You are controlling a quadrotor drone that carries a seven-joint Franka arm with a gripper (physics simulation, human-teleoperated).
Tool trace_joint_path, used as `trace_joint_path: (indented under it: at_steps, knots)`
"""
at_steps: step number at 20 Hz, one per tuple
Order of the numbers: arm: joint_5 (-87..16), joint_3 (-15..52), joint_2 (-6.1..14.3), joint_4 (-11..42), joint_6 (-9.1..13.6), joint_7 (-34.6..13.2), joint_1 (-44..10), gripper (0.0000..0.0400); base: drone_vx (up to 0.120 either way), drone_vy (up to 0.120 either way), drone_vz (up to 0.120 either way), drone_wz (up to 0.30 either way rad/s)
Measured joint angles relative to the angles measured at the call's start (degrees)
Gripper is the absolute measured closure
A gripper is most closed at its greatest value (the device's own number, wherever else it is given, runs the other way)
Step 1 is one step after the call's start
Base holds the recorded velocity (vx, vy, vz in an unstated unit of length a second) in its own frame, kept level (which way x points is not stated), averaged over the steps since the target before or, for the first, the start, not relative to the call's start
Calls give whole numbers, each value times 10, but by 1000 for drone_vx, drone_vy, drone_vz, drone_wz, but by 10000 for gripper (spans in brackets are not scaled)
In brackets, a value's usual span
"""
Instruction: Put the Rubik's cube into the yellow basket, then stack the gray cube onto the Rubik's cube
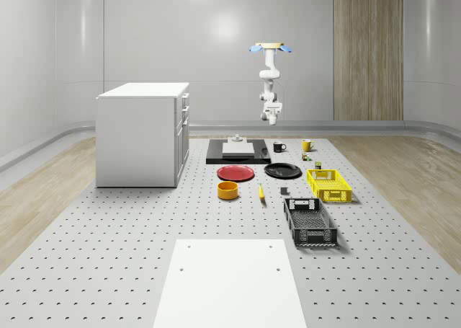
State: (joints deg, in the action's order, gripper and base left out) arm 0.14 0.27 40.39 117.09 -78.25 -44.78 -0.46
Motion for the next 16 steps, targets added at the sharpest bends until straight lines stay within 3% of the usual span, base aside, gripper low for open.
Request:
trace_joint_path:
  at_steps: [16]
  knots:
    - [-4,4,5,4,-7,0,-2,0,0,0,0,0]
